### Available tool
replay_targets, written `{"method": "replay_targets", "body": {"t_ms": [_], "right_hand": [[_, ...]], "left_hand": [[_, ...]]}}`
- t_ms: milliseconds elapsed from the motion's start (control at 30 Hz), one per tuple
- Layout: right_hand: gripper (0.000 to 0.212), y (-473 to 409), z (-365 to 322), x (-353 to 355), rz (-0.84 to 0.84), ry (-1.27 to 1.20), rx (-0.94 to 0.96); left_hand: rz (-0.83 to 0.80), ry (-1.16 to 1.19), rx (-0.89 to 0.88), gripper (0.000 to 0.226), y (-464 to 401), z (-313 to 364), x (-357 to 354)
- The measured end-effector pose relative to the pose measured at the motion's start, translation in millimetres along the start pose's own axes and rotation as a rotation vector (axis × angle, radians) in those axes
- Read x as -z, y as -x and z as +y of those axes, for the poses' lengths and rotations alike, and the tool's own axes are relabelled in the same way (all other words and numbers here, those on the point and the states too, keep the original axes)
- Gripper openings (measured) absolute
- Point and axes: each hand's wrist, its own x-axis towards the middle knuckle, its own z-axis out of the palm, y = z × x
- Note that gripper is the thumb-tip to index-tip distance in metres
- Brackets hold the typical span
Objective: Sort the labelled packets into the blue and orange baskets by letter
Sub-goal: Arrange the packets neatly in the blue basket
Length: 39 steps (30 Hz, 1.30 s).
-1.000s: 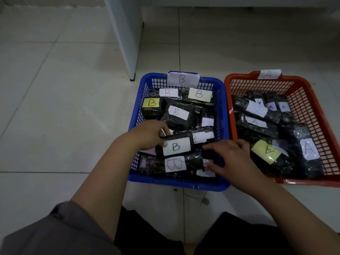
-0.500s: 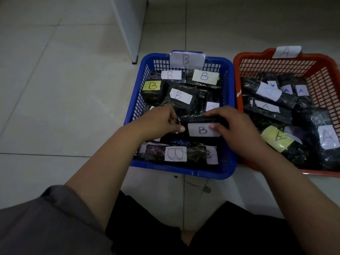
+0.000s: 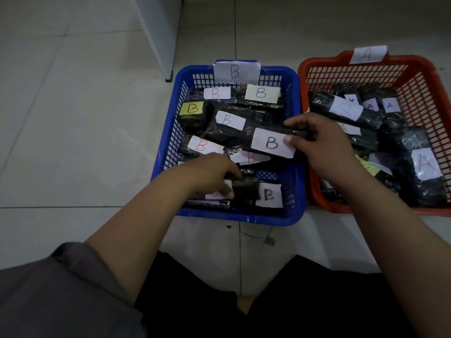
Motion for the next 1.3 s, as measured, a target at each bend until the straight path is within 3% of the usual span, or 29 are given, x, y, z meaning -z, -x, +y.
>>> {"method": "replay_targets", "body": {"t_ms": [167, 400, 600, 1000, 1167, 1300], "right_hand": [[0.023, 3, -2, 1, 0.038, -0.039, 0.005], [0.022, 8, 2, -1, 0.041, -0.051, 0.005], [0.021, 12, 1, 0, 0.089, -0.089, 0.006], [0.022, 14, -1, 1, 0.141, -0.136, 0.027], [0.021, 16, -3, 1, 0.121, -0.118, 0.035], [0.021, 17, -3, -1, 0.090, -0.112, 0.036]], "left_hand": [[0.176, 0.016, 0.023, 0.050, 9, -18, 18], [0.287, 0.182, 0.038, 0.033, 6, -19, 7], [0.342, 0.392, 0.083, 0.032, 17, -25, 24], [0.607, 0.843, 0.025, 0.023, 38, -36, 52], [0.852, 0.816, 0.000, 0.028, 35, -37, 55], [0.899, 0.591, 0.010, 0.037, 18, -34, 47]]}}
